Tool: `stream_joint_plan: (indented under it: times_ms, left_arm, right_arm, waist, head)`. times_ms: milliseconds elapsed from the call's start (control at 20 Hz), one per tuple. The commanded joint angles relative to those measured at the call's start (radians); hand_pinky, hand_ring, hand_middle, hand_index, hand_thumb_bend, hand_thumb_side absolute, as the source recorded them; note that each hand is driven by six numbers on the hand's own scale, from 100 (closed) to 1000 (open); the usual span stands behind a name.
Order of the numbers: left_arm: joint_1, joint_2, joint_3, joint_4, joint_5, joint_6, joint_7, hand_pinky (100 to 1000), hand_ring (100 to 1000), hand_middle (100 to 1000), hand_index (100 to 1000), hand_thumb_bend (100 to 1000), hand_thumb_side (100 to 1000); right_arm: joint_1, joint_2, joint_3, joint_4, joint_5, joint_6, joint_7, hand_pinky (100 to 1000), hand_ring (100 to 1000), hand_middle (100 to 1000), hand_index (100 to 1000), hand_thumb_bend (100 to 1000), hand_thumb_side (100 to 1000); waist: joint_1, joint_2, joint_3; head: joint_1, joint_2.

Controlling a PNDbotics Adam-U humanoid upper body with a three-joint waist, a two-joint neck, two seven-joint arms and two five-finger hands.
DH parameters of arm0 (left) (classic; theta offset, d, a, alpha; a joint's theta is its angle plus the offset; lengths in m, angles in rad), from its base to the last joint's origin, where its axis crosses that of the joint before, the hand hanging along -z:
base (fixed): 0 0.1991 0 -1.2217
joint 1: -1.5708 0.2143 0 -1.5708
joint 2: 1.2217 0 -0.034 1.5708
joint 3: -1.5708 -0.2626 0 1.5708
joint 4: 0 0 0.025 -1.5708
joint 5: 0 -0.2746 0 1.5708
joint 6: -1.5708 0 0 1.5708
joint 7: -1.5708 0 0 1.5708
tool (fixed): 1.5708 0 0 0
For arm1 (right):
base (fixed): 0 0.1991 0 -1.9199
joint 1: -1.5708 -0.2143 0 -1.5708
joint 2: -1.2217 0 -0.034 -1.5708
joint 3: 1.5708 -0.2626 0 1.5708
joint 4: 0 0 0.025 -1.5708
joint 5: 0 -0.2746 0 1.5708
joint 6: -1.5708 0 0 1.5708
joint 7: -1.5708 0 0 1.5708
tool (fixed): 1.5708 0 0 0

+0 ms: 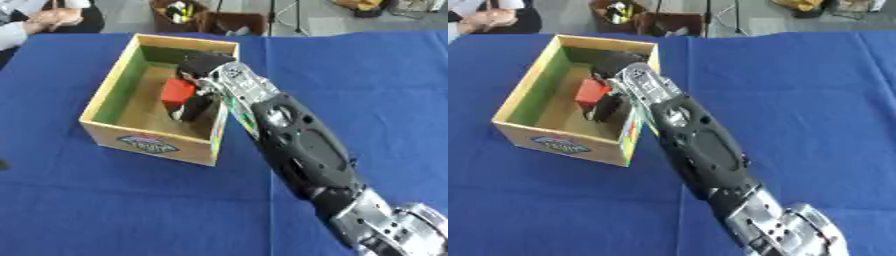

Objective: Pick up objects on the table and place them in the box.

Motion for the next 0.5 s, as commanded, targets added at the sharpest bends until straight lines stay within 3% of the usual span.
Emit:
stream_joint_plan:
  times_ms: [50, 150, 250, 350, 450, 500]
  left_arm:
    - [-0.009, 0.008, 0.0, -0.018, 0.005, -0.002, -0.002, 436, 622, 547, 813, 373, 840]
    - [-0.01, 0.008, -0.001, -0.018, 0.005, -0.001, -0.003, 436, 623, 547, 813, 373, 840]
    - [-0.01, 0.008, -0.001, -0.018, 0.005, -0.001, -0.004, 436, 623, 547, 813, 373, 840]
    - [-0.01, 0.009, -0.001, -0.018, 0.005, -0.001, -0.004, 437, 623, 548, 813, 373, 840]
    - [-0.01, 0.009, -0.001, -0.018, 0.006, -0.001, -0.004, 437, 623, 548, 813, 373, 840]
    - [-0.01, 0.009, -0.001, -0.018, 0.006, -0.001, -0.004, 437, 623, 548, 813, 372, 841]
  right_arm:
    - [-0.026, 0.009, -0.01, 0.001, 0.016, -0.017, 0.008, 783, 815, 607, 742, 100, 598]
    - [-0.027, 0.01, -0.011, -0.001, 0.018, -0.024, 0.018, 799, 834, 668, 808, 100, 598]
    - [-0.027, 0.01, -0.012, -0.004, 0.022, -0.024, 0.027, 817, 859, 729, 888, 323, 631]
    - [-0.027, 0.009, -0.013, -0.01, 0.028, -0.019, 0.033, 831, 873, 762, 931, 455, 627]
    - [-0.028, 0.008, -0.015, -0.016, 0.03, -0.012, 0.034, 831, 873, 762, 931, 455, 627]
    - [-0.03, 0.006, -0.017, -0.025, 0.028, -0.006, 0.029, 840, 875, 773, 952, 539, 630]
  waist:
    - [0.003, -0.019, 0.001]
    - [0.002, -0.018, 0.001]
    - [0.002, -0.018, 0.002]
    - [0.002, -0.019, 0.002]
    - [0.002, -0.02, 0.002]
    - [0.002, -0.022, 0.0]
  head:
    - [-0.002, -0.012]
    - [-0.002, -0.012]
    - [-0.001, -0.01]
    - [-0.001, -0.011]
    - [0.0, -0.011]
    - [0.001, -0.011]
